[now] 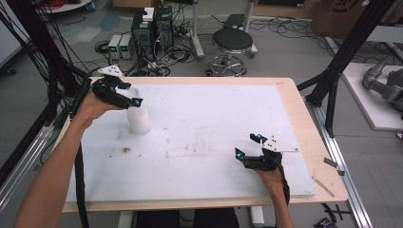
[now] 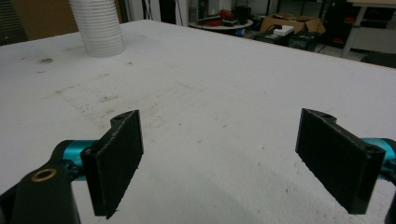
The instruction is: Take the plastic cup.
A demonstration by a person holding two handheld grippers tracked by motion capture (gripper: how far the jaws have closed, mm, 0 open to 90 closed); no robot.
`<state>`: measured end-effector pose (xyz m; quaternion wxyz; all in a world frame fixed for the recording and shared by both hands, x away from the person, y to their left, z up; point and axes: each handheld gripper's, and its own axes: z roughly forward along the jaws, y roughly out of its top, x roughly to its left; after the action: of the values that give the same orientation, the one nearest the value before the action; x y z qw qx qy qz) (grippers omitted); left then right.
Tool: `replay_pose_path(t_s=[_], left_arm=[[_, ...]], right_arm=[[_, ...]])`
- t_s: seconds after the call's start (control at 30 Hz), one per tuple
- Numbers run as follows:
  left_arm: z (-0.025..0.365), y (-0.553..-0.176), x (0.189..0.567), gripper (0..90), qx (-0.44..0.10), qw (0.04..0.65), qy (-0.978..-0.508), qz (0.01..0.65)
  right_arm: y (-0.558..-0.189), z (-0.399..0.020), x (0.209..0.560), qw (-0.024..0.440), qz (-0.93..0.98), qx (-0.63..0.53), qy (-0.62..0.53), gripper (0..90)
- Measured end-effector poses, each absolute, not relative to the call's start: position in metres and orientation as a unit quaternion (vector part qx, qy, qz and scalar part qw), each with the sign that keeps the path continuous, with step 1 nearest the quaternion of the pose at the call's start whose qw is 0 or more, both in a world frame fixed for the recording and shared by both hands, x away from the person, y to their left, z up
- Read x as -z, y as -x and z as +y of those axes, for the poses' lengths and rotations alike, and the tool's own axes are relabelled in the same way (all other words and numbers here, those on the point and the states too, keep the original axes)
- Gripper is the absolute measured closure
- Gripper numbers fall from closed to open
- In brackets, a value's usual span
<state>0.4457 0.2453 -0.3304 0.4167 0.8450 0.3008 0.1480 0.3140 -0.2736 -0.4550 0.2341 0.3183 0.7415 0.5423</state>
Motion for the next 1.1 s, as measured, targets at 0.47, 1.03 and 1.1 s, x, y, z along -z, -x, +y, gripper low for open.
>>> replay_pose_path(t_s=[0.47, 1.03, 1.1], left_arm=[[0.2445, -0.4479, 0.3314, 20.2, -0.134, 0.399, -0.851, 0.313], [0.2407, -0.4447, 0.3297, 36.4, -0.125, 0.395, -0.859, 0.302], [0.2403, -0.4441, 0.3293, 36.8, -0.126, 0.392, -0.86, 0.301]], right_arm=[[-0.3141, -0.2735, 0.455, 0.237, 0.741, -0.542, -0.318, 15.0], [-0.3138, -0.273, 0.4549, 0.237, 0.742, -0.54, -0.319, 15.1], [-0.3139, -0.2729, 0.455, 0.238, 0.741, -0.541, -0.319, 15.0]])
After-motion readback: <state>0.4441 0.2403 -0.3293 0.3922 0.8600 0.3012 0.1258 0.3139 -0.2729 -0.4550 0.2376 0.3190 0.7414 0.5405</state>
